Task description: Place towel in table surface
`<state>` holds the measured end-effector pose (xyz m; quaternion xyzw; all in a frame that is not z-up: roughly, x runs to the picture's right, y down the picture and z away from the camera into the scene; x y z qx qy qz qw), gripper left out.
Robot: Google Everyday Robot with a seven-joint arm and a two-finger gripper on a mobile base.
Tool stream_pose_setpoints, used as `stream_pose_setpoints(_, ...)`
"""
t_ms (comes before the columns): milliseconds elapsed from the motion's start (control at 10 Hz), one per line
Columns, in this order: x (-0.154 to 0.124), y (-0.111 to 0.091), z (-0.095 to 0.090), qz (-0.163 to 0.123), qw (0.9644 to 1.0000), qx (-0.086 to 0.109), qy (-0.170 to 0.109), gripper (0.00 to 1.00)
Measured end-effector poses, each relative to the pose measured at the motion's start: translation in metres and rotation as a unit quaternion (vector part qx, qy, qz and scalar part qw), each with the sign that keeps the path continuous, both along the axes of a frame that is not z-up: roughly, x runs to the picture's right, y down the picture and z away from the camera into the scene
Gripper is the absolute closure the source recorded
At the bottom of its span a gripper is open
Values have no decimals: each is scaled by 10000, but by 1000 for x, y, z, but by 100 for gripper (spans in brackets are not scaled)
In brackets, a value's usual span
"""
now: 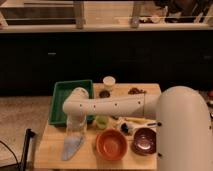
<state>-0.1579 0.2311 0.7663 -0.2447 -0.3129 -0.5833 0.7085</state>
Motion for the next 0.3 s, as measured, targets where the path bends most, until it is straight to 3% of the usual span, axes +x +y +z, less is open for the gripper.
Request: stream_pose_setpoints(300, 2, -11, -4, 67, 9998, 150, 68, 20)
